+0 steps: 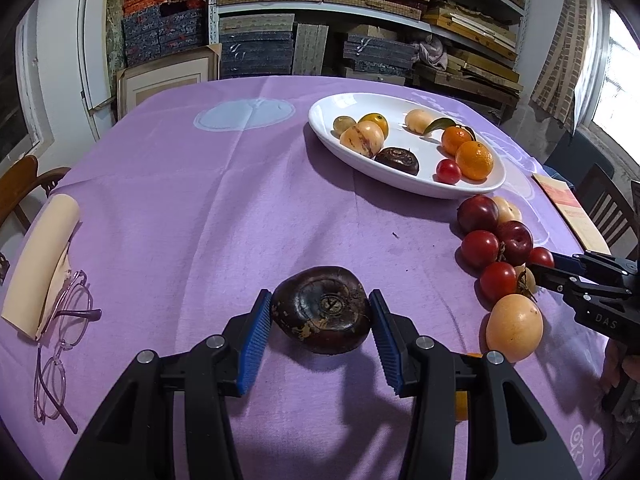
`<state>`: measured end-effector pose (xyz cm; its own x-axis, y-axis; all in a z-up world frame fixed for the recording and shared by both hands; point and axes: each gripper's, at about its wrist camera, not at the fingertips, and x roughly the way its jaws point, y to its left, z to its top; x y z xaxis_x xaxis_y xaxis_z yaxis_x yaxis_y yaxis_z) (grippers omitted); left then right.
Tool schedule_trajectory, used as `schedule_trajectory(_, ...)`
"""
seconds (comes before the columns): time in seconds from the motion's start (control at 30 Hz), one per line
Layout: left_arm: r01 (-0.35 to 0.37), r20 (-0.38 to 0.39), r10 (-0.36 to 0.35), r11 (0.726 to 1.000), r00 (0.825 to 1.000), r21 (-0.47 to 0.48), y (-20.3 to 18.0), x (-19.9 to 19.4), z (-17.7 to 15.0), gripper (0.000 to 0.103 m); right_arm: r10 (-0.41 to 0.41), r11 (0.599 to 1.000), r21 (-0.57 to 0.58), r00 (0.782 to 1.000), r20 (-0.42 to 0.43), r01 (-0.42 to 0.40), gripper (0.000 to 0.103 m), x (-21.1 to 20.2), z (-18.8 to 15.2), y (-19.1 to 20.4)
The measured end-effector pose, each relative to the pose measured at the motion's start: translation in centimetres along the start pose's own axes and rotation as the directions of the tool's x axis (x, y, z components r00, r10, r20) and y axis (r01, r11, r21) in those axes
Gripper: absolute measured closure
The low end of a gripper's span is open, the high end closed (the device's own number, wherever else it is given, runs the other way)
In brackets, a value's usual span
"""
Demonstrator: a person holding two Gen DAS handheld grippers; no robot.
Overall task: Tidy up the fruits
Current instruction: 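Lower both held fruits onto the white plate and open both tools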
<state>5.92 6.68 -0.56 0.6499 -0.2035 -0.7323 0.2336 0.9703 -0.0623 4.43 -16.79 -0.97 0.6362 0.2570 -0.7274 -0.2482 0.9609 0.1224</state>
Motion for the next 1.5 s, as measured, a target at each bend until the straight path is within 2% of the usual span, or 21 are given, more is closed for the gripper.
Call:
schedule_trajectory(0.13, 0.012, 0.002, -0.012, 1.000, 1.000, -0.009, -0.1, 0.0, 1.1, 0.053, 0.024, 0.997, 0.068, 0.997, 0.067, -0.028, 0.073, -2.1, 1.0, -1.6)
schedule_trajectory(0.3, 0.016, 0.015, -0.017, 0.999, 1.000, 0.033, -1.5, 0.9, 5.3, 0.053, -0.018, 0.999, 0.034, 0.997, 0.080, 0.015, 0.073, -2.6, 4.9, -1.9)
schedule_trajectory(0.57, 0.051, 0.010, -0.051, 0.997, 0.999, 0.053, -5.5, 6.0, 15.0, 0.053, -0.002, 1.000, -0.003, 0.999, 0.037, 0.002, 0.073, 2.5, 10.3, -0.3)
schedule_trajectory(0.77, 0.037, -0.019, -0.036, 0.995, 0.999, 0.091, -8.7, 10.9, 18.9, 0.053, -0.008, 1.000, 0.015, 1.000, 0.015, 0.008, 0.072, 5.8, 11.8, -0.5)
schedule_trajectory(0.9, 0.060, -0.069, -0.055, 0.995, 0.996, 0.077, -9.8, 13.7, 19.6, 0.053, 0.016, 1.000, 0.025, 1.000, 0.022, -0.017, 0.070, 6.4, 11.9, -0.9)
schedule_trajectory(1.0, 0.070, -0.100, -0.062, 0.995, 0.993, 0.075, -10.3, 15.1, 19.4, 0.053, 0.037, 0.999, 0.024, 0.999, 0.032, -0.037, 0.060, 6.3, 11.6, -0.9)
schedule_trajectory(1.1, 0.066, -0.090, -0.060, 0.995, 0.994, 0.076, -10.3, 15.0, 18.9, 0.053, 0.033, 0.999, 0.014, 0.999, 0.040, -0.033, 0.055, 5.8, 11.4, -0.8)
schedule_trajectory(1.17, 0.059, -0.075, -0.052, 0.995, 0.996, 0.085, -10.2, 14.3, 18.8, 0.046, 0.028, 0.999, 0.015, 0.998, 0.054, -0.029, 0.047, 5.2, 11.2, -0.9)
schedule_trajectory(1.23, 0.041, -0.032, -0.039, 0.996, 0.999, 0.084, -9.9, 12.9, 18.7, 0.034, 0.026, 0.999, 0.020, 0.997, 0.069, -0.028, 0.043, 4.4, 11.1, -1.1)
schedule_trajectory(1.4, -0.014, 0.038, 0.010, 0.995, 0.999, 0.099, -8.3, 9.2, 17.7, 0.033, 0.012, 0.998, 0.060, 0.992, 0.128, -0.019, 0.038, 1.0, 9.7, -2.0)
schedule_trajectory(1.5, -0.037, 0.060, 0.033, 0.996, 0.998, 0.075, -6.2, 6.2, 15.9, 0.033, -0.012, 0.994, 0.108, 0.984, 0.180, -0.007, 0.025, -1.5, 7.8, -2.7)
